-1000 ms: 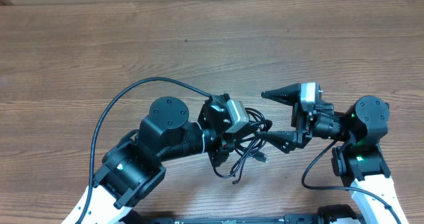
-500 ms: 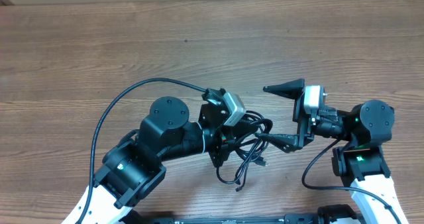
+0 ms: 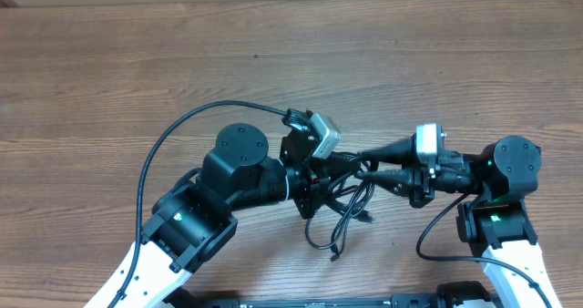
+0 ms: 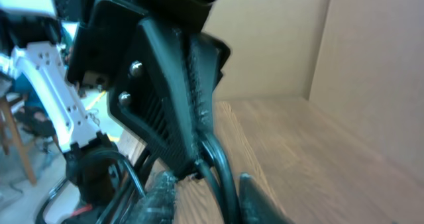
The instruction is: Untangle cables
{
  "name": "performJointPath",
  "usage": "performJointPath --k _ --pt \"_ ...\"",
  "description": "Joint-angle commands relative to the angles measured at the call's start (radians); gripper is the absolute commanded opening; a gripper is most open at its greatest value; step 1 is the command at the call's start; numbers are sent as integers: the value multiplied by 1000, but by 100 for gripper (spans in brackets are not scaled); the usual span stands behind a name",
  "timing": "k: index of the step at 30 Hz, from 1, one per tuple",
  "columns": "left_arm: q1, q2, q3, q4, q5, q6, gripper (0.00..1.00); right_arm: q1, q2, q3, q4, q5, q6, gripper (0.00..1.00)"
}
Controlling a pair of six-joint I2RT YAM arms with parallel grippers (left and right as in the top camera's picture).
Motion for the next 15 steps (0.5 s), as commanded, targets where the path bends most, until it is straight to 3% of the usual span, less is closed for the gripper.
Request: performJointPath --k 1,8,9,12,13,14,15 --pt "-2 -4 23 39 77 -19 4 3 -1 17 -4 8 2 4" --pt "-2 -4 23 35 74 -3 4 3 -1 17 -22 -19 2 4" --pt "-2 -4 23 35 74 7 11 3 -1 17 -23 -25 2 4" --pt "0 -5 23 32 74 15 56 3 -1 17 -22 -54 2 4" --pt "3 -5 23 32 75 29 83 3 -1 17 -21 -71 2 4" --pt "6 -6 23 32 74 37 100 3 -1 17 -22 -82 2 4" --pt "16 -8 23 32 74 45 100 3 -1 17 -21 -101 2 4"
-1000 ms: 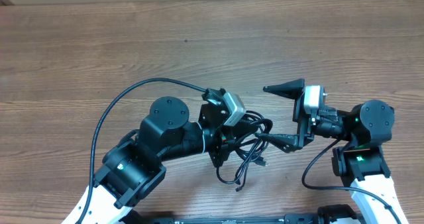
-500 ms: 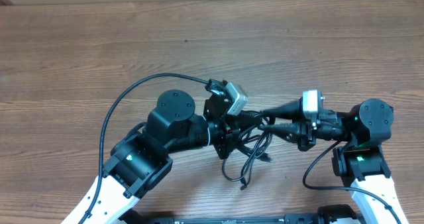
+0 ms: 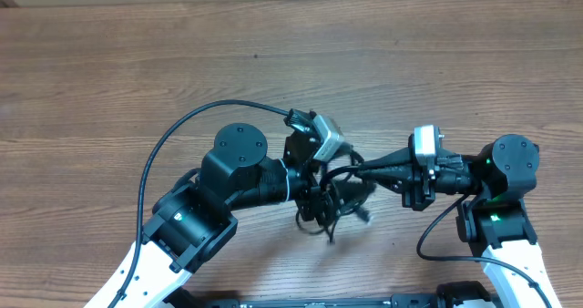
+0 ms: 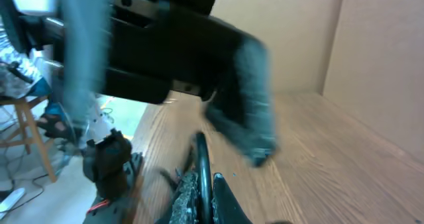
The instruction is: Untangle cables
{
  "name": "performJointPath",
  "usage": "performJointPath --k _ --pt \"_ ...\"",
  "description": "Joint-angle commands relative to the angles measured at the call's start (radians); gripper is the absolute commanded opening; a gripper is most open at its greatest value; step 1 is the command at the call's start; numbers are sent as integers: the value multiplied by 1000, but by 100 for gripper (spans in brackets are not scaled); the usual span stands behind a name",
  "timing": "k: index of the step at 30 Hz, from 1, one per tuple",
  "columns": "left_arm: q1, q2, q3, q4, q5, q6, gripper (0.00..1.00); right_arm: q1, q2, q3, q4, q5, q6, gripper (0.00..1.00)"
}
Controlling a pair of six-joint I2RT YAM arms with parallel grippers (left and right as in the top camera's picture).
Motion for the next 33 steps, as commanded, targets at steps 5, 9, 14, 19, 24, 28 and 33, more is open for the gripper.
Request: performJointPath --k 5,9,14,19,24,28,33 --pt "70 -28 23 3 26 35 100 5 -2 17 62 -169 -1 4" --pt "133 -38 23 -13 33 34 100 5 -10 17 111 -185 14 4" --pt "153 -34 23 -34 34 6 100 5 -11 17 164 -185 14 4" --pt "153 -33 23 -117 33 9 100 5 -11 17 248 -184 14 4" --pt "152 -21 23 -260 6 265 100 5 -11 17 305 -183 40 4" --pt "152 -5 23 -261 -48 365 100 5 -11 17 311 -180 68 4" --pt "152 14 23 -252 -48 554 100 5 -11 17 319 -179 105 4"
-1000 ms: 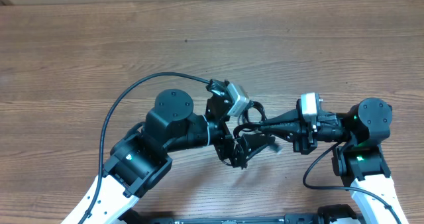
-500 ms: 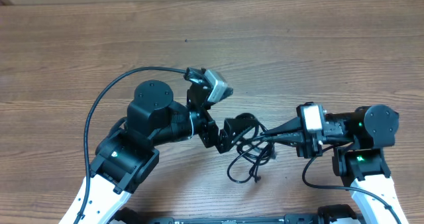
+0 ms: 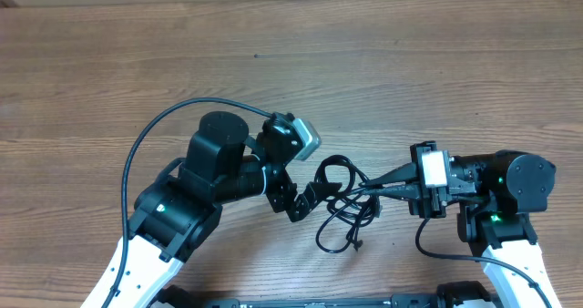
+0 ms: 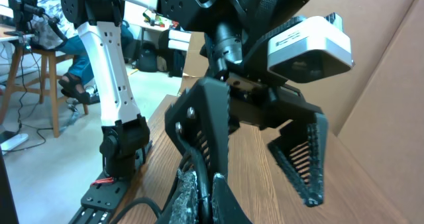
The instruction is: Untangle cables
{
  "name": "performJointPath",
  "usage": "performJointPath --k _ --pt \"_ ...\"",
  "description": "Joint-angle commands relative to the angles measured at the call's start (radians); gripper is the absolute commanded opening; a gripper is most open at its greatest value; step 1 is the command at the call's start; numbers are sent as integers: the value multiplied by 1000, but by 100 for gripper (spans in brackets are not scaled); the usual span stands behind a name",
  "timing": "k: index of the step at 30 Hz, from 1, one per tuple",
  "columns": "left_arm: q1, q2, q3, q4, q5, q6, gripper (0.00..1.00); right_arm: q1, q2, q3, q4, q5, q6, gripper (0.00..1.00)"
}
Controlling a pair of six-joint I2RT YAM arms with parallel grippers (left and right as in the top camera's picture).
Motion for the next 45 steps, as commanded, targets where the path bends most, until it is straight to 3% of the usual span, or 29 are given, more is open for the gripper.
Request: performJointPath --k 1,7,19,20,21,23,24,25,31,34,37,39,45 --pt "4 24 21 5 -18 245 100 5 -11 17 8 -29 46 4" --pt "4 91 21 13 -16 436 100 5 -11 17 8 -29 51 4" --pt "4 212 21 203 197 441 97 5 -10 17 8 -29 51 4" --pt "4 212 21 201 200 441 92 5 -9 17 8 -29 51 4" --pt "4 212 21 199 200 441 78 5 -8 17 8 -29 51 4" --pt "4 212 21 198 200 441 26 5 -5 17 8 -29 51 4" --pt "4 212 21 198 200 441 7 5 -3 17 8 -29 51 4" --pt "4 212 21 199 212 440 4 5 1 17 8 -29 51 4" --pt "5 212 21 198 147 352 4 5 19 17 8 -28 51 4" --pt "5 212 21 195 -43 202 4 5 19 17 7 -29 52 4" --pt "12 212 21 144 -417 -78 4 5 19 17 8 -27 70 4" --pt "22 212 21 106 -525 -170 4 5 19 17 7 -26 83 4" --pt "61 212 21 38 -571 -299 4 5 19 17 7 -26 105 4"
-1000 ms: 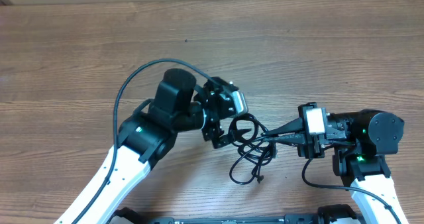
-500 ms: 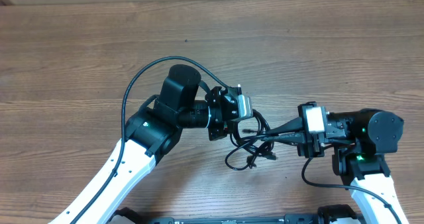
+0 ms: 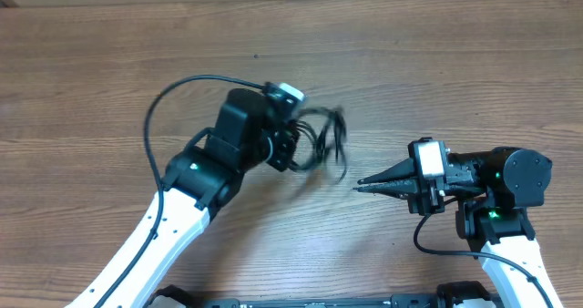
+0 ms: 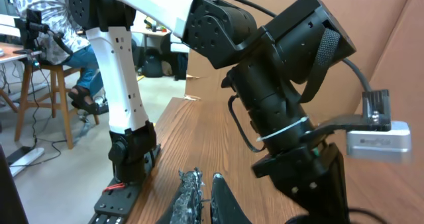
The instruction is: Untangle cables
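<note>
The black cables (image 3: 323, 142) hang as a blurred tangle of loops just right of my left gripper (image 3: 291, 151), which is shut on them under its wrist camera. In the right wrist view a loop of cable (image 4: 240, 128) shows beside the left wrist, and the left gripper (image 4: 311, 184) is at the lower right. My right gripper (image 3: 358, 184) lies on the table to the right of the tangle and apart from it. Its fingers (image 4: 192, 191) stand nearly together with nothing between them.
The wooden table (image 3: 437, 71) stretches away on all sides. The left arm's own camera lead (image 3: 173, 94) arcs over the table at the upper left. A cardboard wall (image 4: 397, 52) stands behind the table. The table's left edge (image 4: 159, 128) drops to a room with stools.
The left arm has moved up and back with the whole tangle. The cable strand that was between my right gripper's fingers is gone from them. The right gripper has stayed in about the same place.
Both grippers met at the tangle in the middle of the table, the right one around a strand. Then they stood further apart, with the cable stretched between them. Now the left gripper alone carries the tangle, further back, and the right one is empty.
</note>
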{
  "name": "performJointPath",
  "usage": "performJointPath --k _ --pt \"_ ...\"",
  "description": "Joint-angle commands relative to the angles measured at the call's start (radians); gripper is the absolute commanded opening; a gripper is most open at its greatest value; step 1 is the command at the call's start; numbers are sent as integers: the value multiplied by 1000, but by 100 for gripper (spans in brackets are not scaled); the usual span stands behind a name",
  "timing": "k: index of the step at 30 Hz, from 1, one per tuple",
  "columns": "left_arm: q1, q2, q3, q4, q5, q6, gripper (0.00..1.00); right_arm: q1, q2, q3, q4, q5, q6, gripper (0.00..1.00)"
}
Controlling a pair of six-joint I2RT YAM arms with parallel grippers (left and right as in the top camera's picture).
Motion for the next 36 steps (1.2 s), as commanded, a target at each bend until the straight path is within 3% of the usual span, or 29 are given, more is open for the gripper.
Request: performJointPath --k 1,8,16,17,18,19,25,33,36 --pt "33 -1 18 -20 -132 -211 4 5 -7 17 3 -26 42 4" --pt "56 -7 18 -21 -38 -201 4 4 -7 17 -57 -5 71 4" --pt "55 -58 18 -23 -9 -47 4 5 18 17 -315 249 328 7" --pt "55 -68 18 -23 6 -24 4 5 26 17 -341 271 353 22" --pt "55 -77 18 -23 19 -6 4 5 34 17 -369 291 370 52" --pt "55 -89 18 -23 37 14 4 4 42 17 -397 314 378 100" --pt "55 -163 18 -49 117 89 4 6 90 17 -451 343 378 100" --pt "55 -250 18 -140 199 278 4 5 90 17 -434 150 379 100" --pt "55 -265 18 -166 216 369 4 5 90 17 -432 225 510 100"
